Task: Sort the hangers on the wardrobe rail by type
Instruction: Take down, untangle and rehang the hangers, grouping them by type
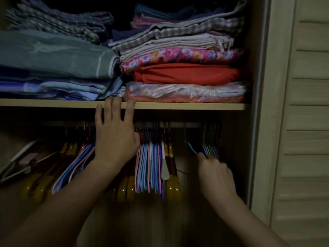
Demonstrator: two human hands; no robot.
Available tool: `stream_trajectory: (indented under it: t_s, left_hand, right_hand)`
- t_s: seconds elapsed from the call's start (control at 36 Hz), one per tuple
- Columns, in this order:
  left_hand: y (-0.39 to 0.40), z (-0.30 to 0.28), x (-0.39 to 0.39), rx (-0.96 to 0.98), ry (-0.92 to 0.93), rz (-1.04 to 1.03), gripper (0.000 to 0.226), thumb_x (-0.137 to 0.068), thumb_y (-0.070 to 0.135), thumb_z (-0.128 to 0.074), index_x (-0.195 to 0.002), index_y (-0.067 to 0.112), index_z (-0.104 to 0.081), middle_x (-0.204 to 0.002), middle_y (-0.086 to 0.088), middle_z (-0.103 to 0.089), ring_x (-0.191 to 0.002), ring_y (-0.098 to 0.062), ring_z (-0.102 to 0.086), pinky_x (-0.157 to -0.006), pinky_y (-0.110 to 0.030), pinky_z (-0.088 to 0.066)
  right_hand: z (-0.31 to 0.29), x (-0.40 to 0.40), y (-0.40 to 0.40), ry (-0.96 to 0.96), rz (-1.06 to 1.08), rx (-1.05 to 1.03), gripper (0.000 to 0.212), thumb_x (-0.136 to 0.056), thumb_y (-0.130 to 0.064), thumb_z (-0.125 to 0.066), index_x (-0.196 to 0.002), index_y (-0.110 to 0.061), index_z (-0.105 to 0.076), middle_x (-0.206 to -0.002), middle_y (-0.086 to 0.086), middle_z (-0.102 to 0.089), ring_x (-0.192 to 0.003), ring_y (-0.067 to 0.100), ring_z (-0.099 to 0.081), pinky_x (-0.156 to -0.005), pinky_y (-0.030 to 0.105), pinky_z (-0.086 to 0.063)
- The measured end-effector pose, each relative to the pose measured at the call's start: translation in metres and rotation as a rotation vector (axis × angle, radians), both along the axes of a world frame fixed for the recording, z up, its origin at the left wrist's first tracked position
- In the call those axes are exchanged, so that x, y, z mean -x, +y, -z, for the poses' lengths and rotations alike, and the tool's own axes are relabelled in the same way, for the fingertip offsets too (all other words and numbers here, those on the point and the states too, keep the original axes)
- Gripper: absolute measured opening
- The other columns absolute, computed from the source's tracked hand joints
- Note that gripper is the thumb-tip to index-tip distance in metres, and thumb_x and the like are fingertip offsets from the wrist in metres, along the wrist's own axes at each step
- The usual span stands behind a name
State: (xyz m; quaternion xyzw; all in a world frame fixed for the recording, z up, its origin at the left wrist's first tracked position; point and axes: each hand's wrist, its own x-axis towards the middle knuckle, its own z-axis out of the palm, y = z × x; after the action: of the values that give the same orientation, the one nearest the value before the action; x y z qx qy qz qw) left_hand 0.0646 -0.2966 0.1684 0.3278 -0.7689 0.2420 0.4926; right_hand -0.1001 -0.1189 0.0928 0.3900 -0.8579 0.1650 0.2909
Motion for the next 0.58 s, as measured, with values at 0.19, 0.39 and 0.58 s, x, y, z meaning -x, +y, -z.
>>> stream_trajectory:
  t_s: [0.19,0.39,0.58]
  left_hand:
    - [0.001,0.000,0.001,-0.004,0.016,-0.002,0.093,-0.077,0.030,-0.064,-0.156,0.014,-0.018,-0.155,-0.024,-0.025,-0.148,-0.040,-0.017,-0.121,-0.058,-0.012]
    - [0.001,-0.001,0.001,-0.004,0.019,0.014,0.092,-0.078,0.029,-0.064,-0.156,0.015,-0.018,-0.155,-0.023,-0.024,-0.147,-0.040,-0.017,-0.121,-0.057,-0.012]
    - [0.001,-0.002,-0.004,0.001,0.008,0.022,0.091,-0.078,0.029,-0.064,-0.156,0.015,-0.020,-0.154,-0.022,-0.027,-0.147,-0.039,-0.019,-0.121,-0.056,-0.014]
  right_hand:
    - [0.005,0.021,0.013,-0.076,0.133,-0.083,0.047,-0.093,-0.005,-0.053,-0.139,-0.014,-0.042,-0.113,0.007,-0.064,-0.097,0.025,-0.067,-0.069,0.032,-0.052]
    - [0.018,0.029,0.002,-0.129,0.117,-0.140,0.059,-0.094,-0.007,-0.056,-0.147,-0.015,-0.032,-0.120,0.012,-0.063,-0.098,0.025,-0.067,-0.071,0.032,-0.056]
    - [0.017,0.014,0.002,-0.184,0.119,-0.245,0.055,-0.096,-0.013,-0.055,-0.147,-0.019,-0.036,-0.144,0.015,-0.043,-0.109,0.026,-0.062,-0.080,0.034,-0.054]
